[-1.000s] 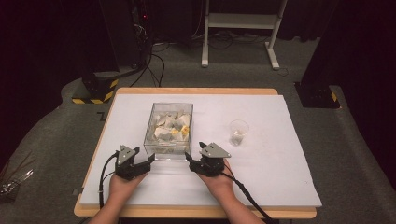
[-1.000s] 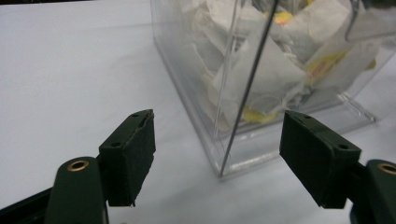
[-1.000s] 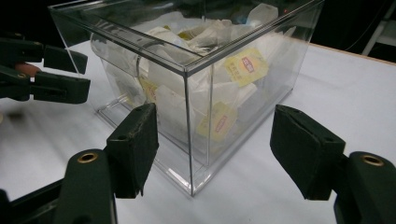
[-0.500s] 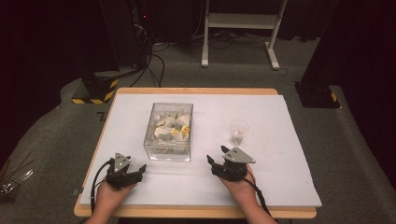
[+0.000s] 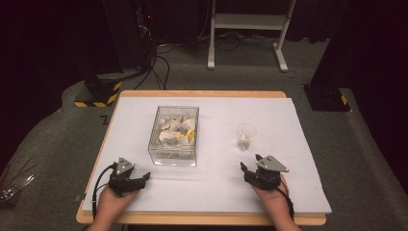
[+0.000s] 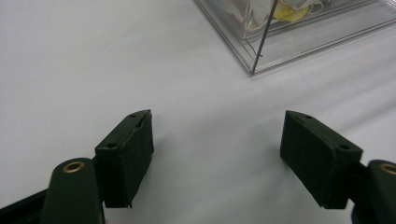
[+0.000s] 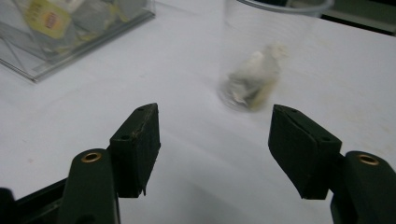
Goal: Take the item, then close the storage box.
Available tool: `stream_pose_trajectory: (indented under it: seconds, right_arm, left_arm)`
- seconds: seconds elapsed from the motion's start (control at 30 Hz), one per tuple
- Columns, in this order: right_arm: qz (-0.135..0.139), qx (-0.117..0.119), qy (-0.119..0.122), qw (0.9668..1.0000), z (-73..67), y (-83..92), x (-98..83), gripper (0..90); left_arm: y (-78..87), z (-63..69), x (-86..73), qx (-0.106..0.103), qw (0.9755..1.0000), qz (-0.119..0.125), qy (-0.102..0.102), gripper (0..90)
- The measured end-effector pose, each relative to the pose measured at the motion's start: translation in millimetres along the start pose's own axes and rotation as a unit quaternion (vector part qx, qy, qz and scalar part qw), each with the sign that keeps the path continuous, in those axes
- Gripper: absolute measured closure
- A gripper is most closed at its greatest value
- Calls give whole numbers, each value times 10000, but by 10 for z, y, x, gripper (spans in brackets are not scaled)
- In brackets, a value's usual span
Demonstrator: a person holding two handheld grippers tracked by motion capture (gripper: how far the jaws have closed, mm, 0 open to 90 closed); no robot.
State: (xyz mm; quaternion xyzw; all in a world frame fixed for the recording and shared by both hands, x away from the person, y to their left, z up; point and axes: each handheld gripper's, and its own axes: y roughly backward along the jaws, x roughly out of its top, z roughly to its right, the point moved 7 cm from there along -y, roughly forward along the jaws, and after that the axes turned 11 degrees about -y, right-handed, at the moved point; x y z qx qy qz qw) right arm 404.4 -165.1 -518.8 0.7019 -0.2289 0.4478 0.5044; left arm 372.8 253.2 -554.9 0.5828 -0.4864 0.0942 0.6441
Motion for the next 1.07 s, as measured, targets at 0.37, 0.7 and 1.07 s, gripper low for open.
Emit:
stream_pose_trajectory:
  seconds: [0.37,0.7,1.07]
  right_arm:
    - [-437,-834,-479,9944,859,275,-270,295]
    - [-1119,-613,-526,9904,972,237,-410,211]
    - [-1095,-623,-547,9905,974,239,-412,207]
  left_arm:
    - [-3,-3,0,-12,10000,10,3,257]
    - [0,-4,-2,9,10000,-4,-16,259]
    - [2,-4,-3,-3,10000,-2,-12,257]
